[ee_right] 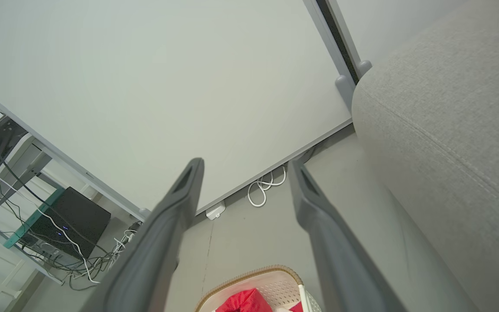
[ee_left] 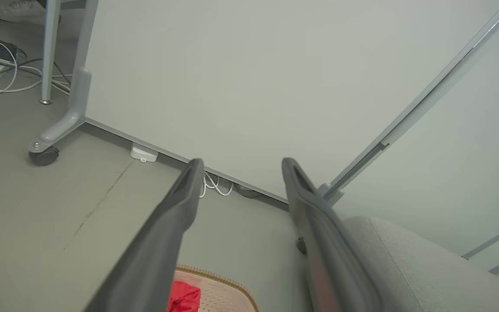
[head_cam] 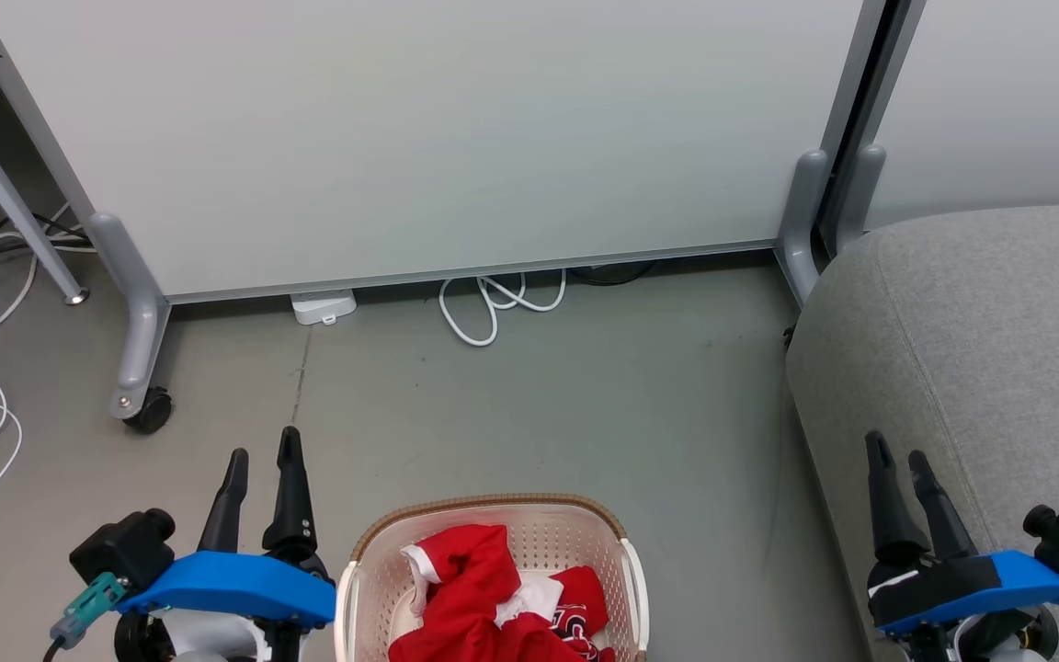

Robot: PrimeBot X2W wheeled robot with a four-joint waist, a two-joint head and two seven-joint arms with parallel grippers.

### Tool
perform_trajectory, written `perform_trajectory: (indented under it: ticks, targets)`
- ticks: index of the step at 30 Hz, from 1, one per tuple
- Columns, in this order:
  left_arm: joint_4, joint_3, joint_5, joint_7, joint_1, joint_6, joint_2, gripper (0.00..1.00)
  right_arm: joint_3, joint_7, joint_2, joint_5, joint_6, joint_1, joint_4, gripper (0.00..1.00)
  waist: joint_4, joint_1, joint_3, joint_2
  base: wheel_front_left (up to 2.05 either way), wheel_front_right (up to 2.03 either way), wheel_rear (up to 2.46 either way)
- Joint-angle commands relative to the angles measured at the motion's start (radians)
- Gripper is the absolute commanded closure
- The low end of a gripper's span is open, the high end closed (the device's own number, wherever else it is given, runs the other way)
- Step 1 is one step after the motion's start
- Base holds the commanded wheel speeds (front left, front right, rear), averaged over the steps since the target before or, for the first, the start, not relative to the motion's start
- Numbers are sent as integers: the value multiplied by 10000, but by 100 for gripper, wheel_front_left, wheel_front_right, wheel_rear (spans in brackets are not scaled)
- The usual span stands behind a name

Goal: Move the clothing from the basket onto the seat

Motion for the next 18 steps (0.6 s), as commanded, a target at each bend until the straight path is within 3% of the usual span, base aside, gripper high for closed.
perform_trajectory:
  ticks: [1,18]
  targets:
    - [-52,-72,321,-98,-243,-32,101,0,22,-92,-77,-279,14,-245,-86,0,1,0,3,0,0,0,0]
    - [38,-492,2254,-583,-383,-90,203,0,99,-579,-91,-2201,18,-275,49,0,142,0,16,0,0,0,0]
